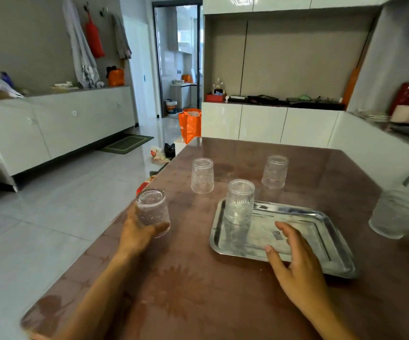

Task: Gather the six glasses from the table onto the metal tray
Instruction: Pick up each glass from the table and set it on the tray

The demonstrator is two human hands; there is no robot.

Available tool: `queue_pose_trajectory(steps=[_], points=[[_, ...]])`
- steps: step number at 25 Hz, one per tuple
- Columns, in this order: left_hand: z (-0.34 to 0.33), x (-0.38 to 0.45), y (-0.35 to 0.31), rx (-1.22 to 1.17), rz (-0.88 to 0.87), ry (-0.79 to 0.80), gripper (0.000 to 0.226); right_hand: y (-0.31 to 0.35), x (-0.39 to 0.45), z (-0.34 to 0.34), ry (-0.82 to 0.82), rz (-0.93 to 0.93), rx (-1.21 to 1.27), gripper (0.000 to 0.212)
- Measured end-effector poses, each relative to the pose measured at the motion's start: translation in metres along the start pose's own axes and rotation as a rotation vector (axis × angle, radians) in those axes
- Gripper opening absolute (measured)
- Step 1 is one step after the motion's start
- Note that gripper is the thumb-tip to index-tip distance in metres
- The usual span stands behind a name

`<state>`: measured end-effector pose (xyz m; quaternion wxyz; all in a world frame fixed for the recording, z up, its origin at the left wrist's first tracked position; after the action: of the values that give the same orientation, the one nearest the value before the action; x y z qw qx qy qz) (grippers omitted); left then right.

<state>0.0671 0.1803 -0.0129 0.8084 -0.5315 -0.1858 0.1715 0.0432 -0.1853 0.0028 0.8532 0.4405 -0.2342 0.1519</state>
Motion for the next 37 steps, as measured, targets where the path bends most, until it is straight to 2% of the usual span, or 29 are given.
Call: queue_pose_trajectory(steps=[3, 6, 8, 11, 12, 14, 16, 18, 20, 22, 24, 27, 33, 37], points=[[0.004, -0.007, -0.012, 0.065, -0.037, -0.117, 0.075, -0.002, -0.003, 0.006, -0.023, -0.031, 0.052, 0.049], [-0.024, -0.037, -0.05, 0.167, -0.21, -0.065, 0.09, 0.001, -0.003, 0.01, -0.016, -0.074, 0.224, 0.054], [-0.056, -0.072, -0.092, 0.291, -0.435, 0.002, 0.093, 0.004, -0.002, 0.005, 0.05, -0.128, 0.416, 0.066], [-0.108, -0.132, -0.152, 0.519, -0.858, 0.019, 0.083, 0.009, -0.006, -0.001, 0.113, -0.153, 0.689, 0.077], [-0.122, -0.145, -0.163, 0.566, -0.946, 0.015, 0.08, 0.007, -0.006, 0.001, 0.098, -0.152, 0.774, 0.076], [-0.142, -0.152, -0.171, 0.585, -1.016, 0.067, 0.077, 0.0, -0.004, 0.007, 0.051, -0.173, 0.928, 0.072], [-0.153, -0.141, -0.166, 0.479, -0.968, 0.244, 0.079, -0.013, -0.001, 0.013, -0.017, -0.233, 1.006, 0.069], [-0.148, -0.114, -0.147, 0.272, -0.796, 0.358, 0.071, -0.024, 0.002, 0.019, -0.095, -0.29, 1.018, 0.068], [-0.127, -0.069, -0.111, 0.213, -0.547, 0.228, 0.053, -0.032, 0.005, 0.03, -0.186, -0.307, 0.961, 0.065], [-0.109, -0.03, -0.069, 0.424, -0.285, 0.139, 0.046, -0.035, 0.015, 0.044, -0.261, -0.304, 0.852, 0.06], [-0.109, -0.011, -0.041, 0.581, -0.145, 0.158, 0.039, -0.039, 0.03, 0.056, -0.299, -0.341, 0.719, 0.058], [-0.121, -0.003, -0.037, 0.545, -0.188, 0.199, 0.028, -0.035, 0.064, 0.058, -0.25, -0.34, 0.526, 0.056], [-0.126, 0.001, -0.036, 0.565, -0.3, 0.229, 0.023, -0.041, 0.105, 0.011, -0.113, -0.39, 0.092, 0.072], [-0.131, 0.0, -0.039, 0.542, -0.353, 0.221, 0.019, -0.054, 0.108, -0.005, -0.069, -0.38, 0.009, 0.07]])
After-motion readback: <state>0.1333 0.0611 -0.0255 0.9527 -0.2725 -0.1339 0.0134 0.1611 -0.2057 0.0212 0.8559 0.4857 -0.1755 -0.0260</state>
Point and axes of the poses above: each hand's wrist, its own x-axis towards the middle knuckle, its own z-axis out of the back of the hand, y = z × x, the point moved 9 cm from there along x, towards the middle knuckle, and after that the axes turned 8 degrees about x, right-handed, at the moved point
